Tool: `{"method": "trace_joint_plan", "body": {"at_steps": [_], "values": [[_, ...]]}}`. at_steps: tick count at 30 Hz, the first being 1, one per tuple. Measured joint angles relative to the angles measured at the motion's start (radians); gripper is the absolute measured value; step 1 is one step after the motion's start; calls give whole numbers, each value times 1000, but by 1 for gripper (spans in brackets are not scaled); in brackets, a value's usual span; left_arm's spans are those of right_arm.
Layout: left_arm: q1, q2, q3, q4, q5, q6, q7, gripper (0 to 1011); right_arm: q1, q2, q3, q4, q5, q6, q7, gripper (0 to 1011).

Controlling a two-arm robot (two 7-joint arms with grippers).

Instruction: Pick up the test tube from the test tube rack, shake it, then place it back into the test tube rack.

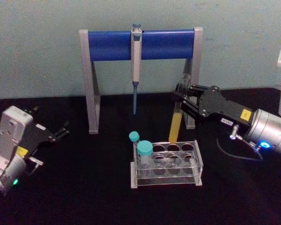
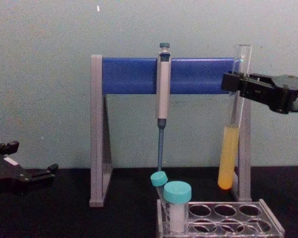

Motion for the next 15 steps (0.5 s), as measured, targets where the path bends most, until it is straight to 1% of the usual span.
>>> {"method": "trace_joint_plan", "body": {"at_steps": [3, 7, 15], "values": [[0, 0, 0, 0, 0, 0, 0, 1001, 0, 14, -9, -9, -13, -3, -6, 233], [0, 0, 0, 0, 0, 0, 0, 1001, 0, 21, -17, -11, -26, -15, -19, 233], [0, 0, 0, 0, 0, 0, 0, 1001, 8, 13, -31, 11, -33, -37, -22, 233]]}}
